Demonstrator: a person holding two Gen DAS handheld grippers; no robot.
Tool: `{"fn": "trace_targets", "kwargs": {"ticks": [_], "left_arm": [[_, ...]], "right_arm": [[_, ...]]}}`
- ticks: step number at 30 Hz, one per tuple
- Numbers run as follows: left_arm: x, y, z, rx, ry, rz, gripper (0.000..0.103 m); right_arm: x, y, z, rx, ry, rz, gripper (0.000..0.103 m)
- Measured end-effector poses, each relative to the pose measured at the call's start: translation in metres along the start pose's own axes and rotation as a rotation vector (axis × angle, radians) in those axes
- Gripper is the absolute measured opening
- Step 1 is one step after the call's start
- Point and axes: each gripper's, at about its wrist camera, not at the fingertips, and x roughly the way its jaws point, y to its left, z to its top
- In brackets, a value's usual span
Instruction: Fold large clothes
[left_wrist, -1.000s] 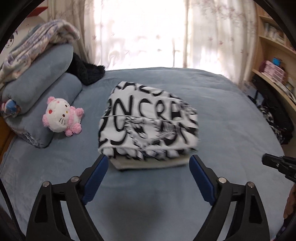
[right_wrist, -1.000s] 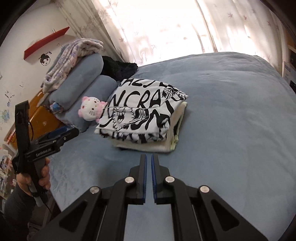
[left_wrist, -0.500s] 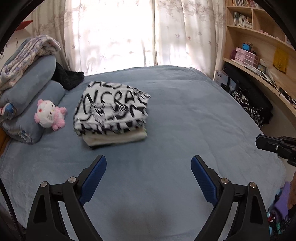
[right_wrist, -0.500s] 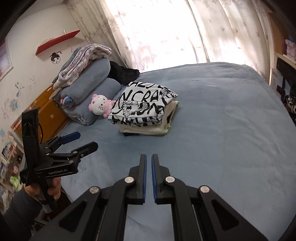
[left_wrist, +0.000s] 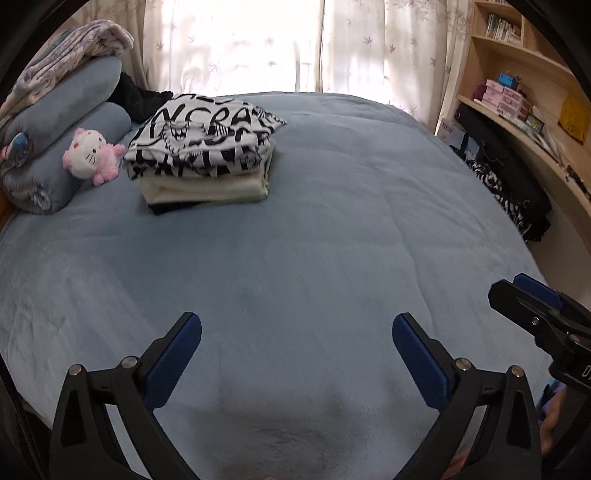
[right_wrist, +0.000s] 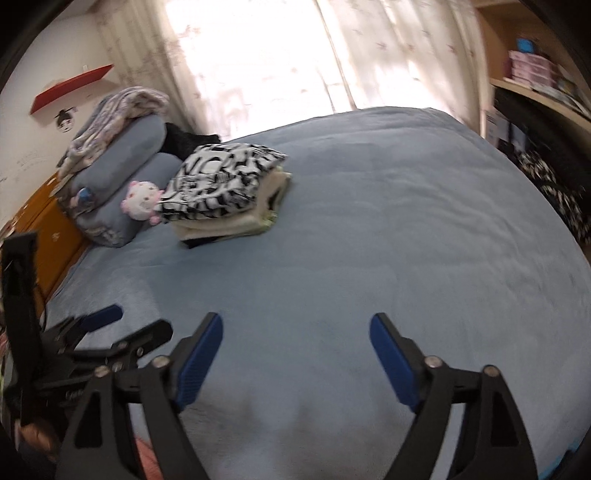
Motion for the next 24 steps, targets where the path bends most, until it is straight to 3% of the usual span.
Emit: {"fn": "trace_targets", "kwargs": {"ticks": [9, 24], "left_arm": [[0.007, -0.012, -0.019, -0.052, 0.001, 0.045, 0.102], [0.003, -0.015, -0.028, -0.071, 0.018, 0.060, 0.102]], "right_arm": [[0.016, -0.016, -0.037, 0.063, 0.038, -0.066, 0.086], [0.001, -0.015, -0.050, 0.062, 0.040, -0.052, 0.086]]}}
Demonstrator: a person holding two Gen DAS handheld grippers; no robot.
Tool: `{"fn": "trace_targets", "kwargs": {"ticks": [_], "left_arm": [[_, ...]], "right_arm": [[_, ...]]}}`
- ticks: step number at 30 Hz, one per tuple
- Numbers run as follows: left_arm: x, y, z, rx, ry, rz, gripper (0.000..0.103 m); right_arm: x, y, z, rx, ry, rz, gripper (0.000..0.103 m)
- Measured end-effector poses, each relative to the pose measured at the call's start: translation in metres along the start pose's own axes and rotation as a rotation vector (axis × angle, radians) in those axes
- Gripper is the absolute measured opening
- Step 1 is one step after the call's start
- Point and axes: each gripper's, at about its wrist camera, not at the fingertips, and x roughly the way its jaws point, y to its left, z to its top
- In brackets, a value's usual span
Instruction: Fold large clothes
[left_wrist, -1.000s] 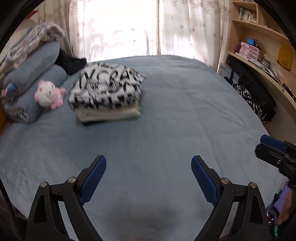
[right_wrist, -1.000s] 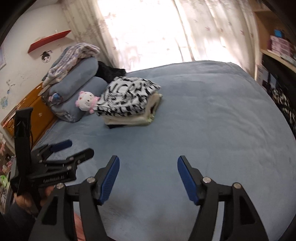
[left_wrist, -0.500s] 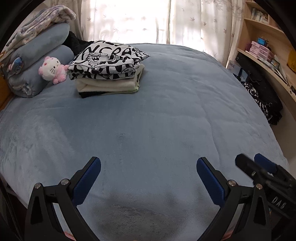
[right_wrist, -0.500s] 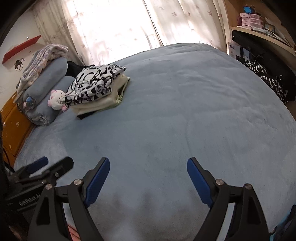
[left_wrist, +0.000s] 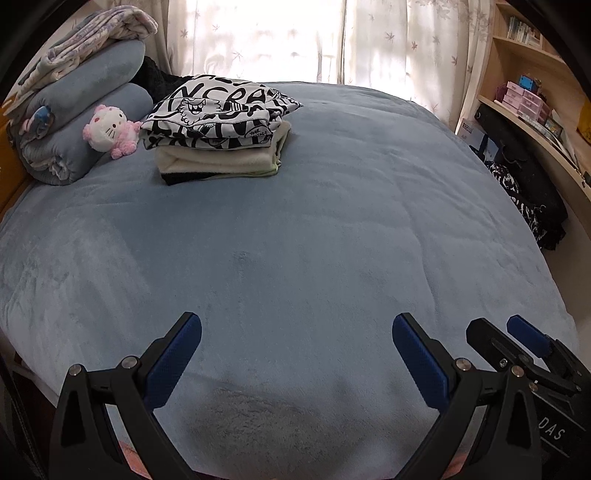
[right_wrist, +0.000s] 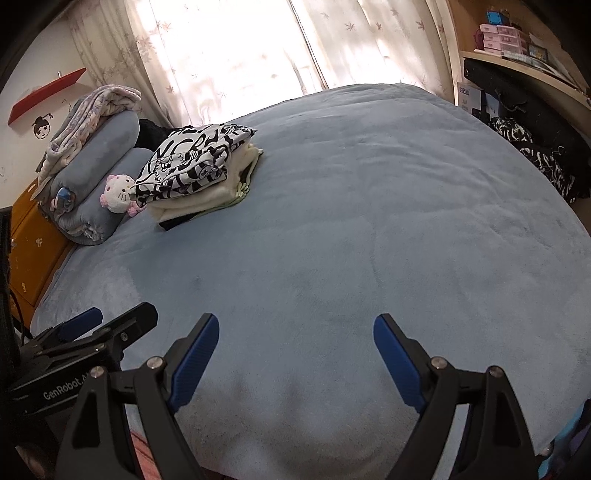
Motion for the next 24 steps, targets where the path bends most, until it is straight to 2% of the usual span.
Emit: {"fn": "trace_targets", "kwargs": {"ticks": [8, 24], "left_arm": [[-0.0044, -0.0013, -0.0020, 0.009, -0.011, 0.009, 0.102], [-0.0077, 0.0011, -0.0073, 0.016, -0.019, 0.044, 0.102]], "right_arm": [[-0.0070, -0.0032, -0.0014, -0.002, -0.015, -0.019, 0.086], [-0.0009, -0.0025, -0.0025, -0.001, 0.019, -0.010, 0.086]]}}
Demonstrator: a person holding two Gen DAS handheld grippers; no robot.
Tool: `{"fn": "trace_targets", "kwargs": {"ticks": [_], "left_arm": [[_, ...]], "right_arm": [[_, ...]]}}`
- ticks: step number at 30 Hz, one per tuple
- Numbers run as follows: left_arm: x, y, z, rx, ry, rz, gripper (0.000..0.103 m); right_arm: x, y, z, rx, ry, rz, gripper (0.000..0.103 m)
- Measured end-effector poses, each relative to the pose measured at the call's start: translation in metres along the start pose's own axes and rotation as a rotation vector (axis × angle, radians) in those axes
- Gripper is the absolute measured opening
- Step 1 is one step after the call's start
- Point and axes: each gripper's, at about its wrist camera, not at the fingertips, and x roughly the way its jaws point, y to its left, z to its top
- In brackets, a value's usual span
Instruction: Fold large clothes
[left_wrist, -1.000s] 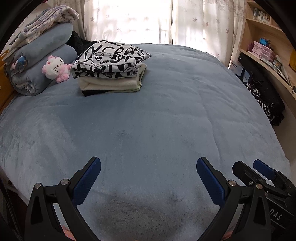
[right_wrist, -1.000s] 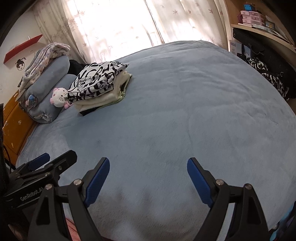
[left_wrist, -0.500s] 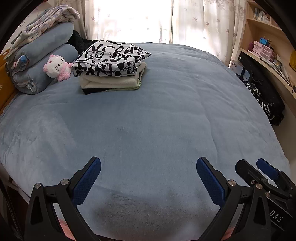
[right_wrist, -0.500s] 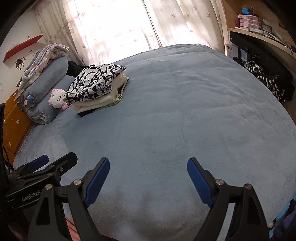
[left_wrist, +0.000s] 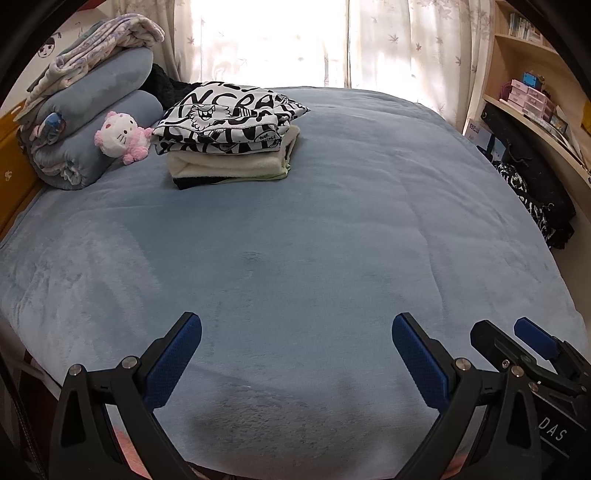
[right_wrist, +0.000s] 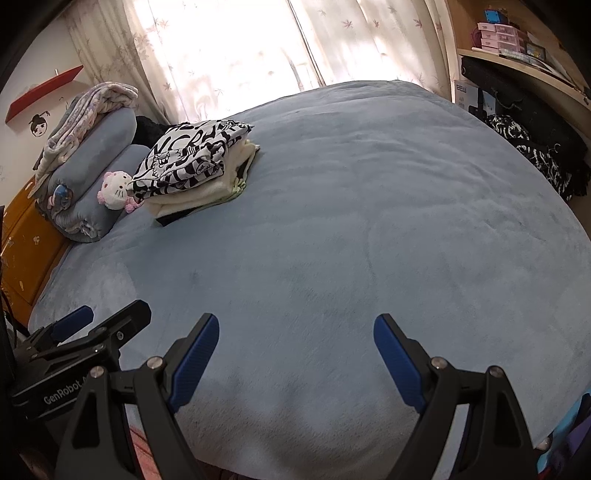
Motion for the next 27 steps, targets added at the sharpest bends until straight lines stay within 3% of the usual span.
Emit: {"fn": "trace_targets", "kwargs": {"ticks": [27], "left_arm": [[0.009, 0.010, -0.001, -0.019, 0.019, 0.013, 0.102]], "right_arm": [[0.007, 0.009, -0.003, -0.015, 0.023, -0.006, 0.086]]}}
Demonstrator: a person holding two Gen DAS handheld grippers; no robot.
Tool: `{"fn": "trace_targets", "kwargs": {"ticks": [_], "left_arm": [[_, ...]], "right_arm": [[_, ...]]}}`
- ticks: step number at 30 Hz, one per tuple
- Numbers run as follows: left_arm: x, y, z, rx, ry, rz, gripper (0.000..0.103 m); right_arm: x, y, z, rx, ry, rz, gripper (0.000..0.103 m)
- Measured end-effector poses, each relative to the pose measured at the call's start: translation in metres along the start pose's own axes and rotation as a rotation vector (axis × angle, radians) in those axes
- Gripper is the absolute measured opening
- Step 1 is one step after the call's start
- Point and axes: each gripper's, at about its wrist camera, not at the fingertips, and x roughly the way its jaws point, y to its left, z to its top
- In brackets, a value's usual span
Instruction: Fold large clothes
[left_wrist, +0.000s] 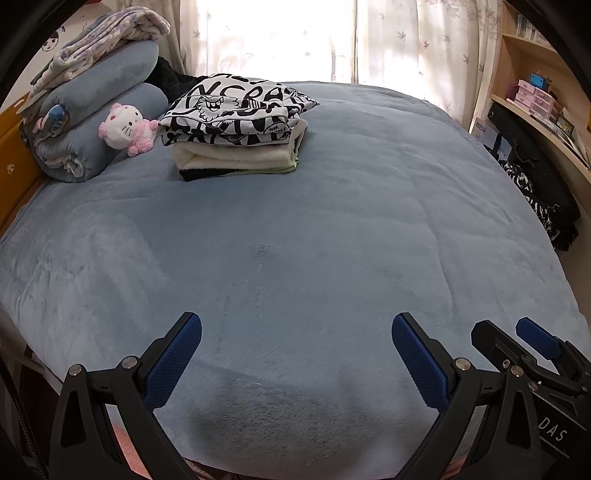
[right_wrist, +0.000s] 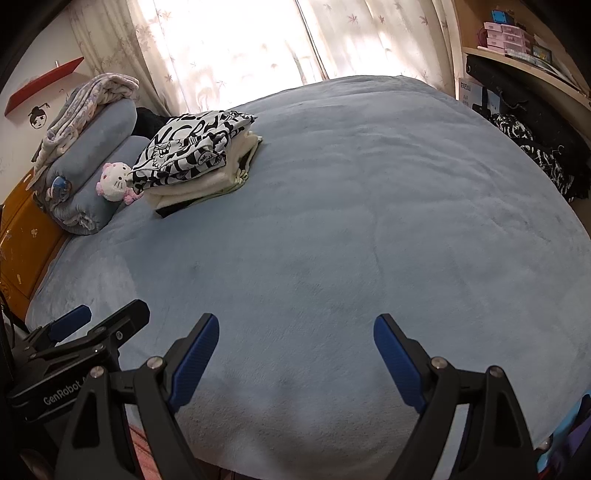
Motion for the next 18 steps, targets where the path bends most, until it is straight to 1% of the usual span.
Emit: {"fn": "trace_targets", "kwargs": {"ticks": [18], "left_arm": [[0.0016, 0.0005, -0.0019, 0.002, 0.003, 0.001, 0.102]], "right_arm": [[0.0039, 0.0013, -0.0026, 0.004, 0.004, 0.001, 0.086]]}}
